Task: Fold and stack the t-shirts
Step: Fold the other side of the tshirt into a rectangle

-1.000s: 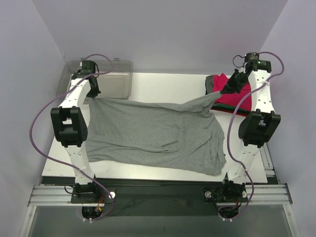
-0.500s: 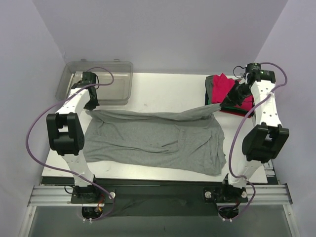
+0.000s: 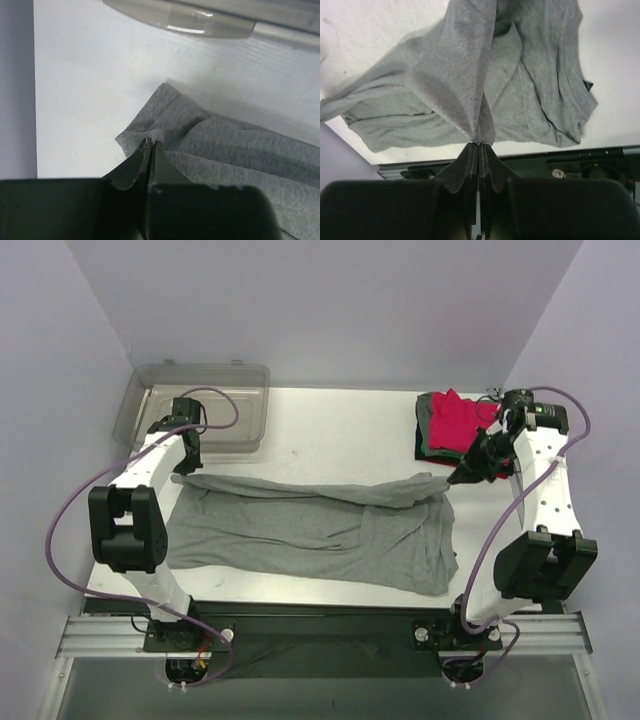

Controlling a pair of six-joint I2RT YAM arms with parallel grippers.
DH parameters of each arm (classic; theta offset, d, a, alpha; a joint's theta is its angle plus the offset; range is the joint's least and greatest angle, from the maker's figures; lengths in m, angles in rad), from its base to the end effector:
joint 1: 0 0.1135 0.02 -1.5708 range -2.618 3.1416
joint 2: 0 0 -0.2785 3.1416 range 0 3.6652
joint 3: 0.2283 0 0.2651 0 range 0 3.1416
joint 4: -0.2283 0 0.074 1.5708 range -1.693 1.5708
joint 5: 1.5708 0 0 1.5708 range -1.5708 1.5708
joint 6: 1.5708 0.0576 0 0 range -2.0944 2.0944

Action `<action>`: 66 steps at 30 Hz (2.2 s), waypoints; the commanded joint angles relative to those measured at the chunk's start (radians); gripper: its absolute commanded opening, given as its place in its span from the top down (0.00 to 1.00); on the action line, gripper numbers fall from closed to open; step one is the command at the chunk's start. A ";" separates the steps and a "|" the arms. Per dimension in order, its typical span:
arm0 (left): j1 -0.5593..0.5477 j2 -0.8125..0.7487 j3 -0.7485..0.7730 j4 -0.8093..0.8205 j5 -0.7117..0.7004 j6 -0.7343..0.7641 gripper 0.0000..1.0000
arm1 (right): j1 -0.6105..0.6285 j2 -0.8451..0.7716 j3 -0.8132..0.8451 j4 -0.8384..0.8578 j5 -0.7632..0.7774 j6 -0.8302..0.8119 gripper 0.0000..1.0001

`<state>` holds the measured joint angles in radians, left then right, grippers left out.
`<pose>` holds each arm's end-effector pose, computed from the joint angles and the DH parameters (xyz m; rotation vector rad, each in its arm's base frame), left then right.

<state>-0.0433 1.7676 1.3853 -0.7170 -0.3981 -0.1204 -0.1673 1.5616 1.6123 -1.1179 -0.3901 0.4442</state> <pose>0.3947 0.0052 0.2327 -0.2264 2.5965 0.4722 0.3327 -0.0340 0.3535 0.6650 2.5512 0.6087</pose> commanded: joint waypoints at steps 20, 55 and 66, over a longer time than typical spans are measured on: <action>0.014 -0.263 -0.278 -0.041 -0.004 -0.128 0.86 | 0.031 -0.282 -0.359 -0.165 0.092 -0.070 1.00; -0.066 -0.111 -0.342 0.206 0.443 -0.455 0.44 | 0.519 0.018 -0.554 0.262 0.238 -0.004 0.53; -0.007 -0.111 -0.370 0.237 0.413 -0.486 0.44 | 0.186 0.112 -0.387 0.417 0.158 -0.061 0.52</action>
<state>-0.0731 1.6833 1.0294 -0.5316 0.0231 -0.5838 0.0685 1.6257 1.1591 -0.7383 -0.2085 0.4099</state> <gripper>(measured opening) 0.555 0.475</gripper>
